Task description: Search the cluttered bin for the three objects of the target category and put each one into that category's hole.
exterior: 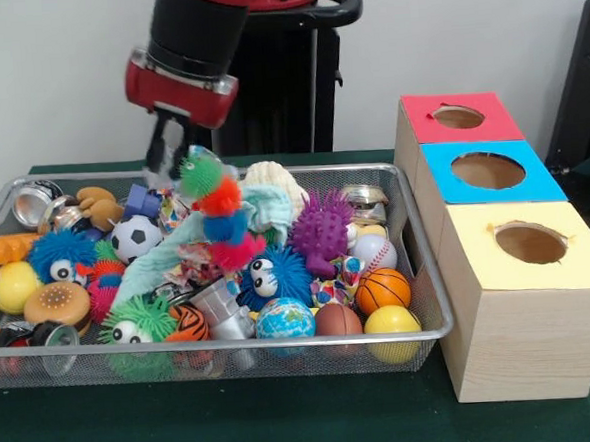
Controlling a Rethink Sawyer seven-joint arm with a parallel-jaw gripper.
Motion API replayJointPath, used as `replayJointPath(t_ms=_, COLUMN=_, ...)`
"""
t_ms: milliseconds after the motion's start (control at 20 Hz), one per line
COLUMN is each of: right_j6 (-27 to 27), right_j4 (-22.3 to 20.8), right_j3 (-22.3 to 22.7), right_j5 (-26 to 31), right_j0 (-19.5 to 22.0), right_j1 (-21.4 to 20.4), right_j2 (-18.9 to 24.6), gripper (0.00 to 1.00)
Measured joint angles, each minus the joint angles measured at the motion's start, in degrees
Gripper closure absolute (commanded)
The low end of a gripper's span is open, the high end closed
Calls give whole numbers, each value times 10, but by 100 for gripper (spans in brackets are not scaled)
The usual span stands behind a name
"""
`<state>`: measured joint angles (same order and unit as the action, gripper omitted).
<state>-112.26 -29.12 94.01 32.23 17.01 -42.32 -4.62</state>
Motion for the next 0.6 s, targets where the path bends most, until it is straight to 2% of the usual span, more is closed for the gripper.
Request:
replayJointPath(t_ms=450, right_j6=0, right_j4=-15, right_j3=-16, right_j5=0, right_j0=-32, right_j1=-35, right_j2=-56, gripper=100)
replayJointPath(t_ms=600, right_j6=0, right_j4=-17, right_j3=-31, right_j5=0, right_j0=-64, right_j1=-36, right_j2=-84, gripper=100)
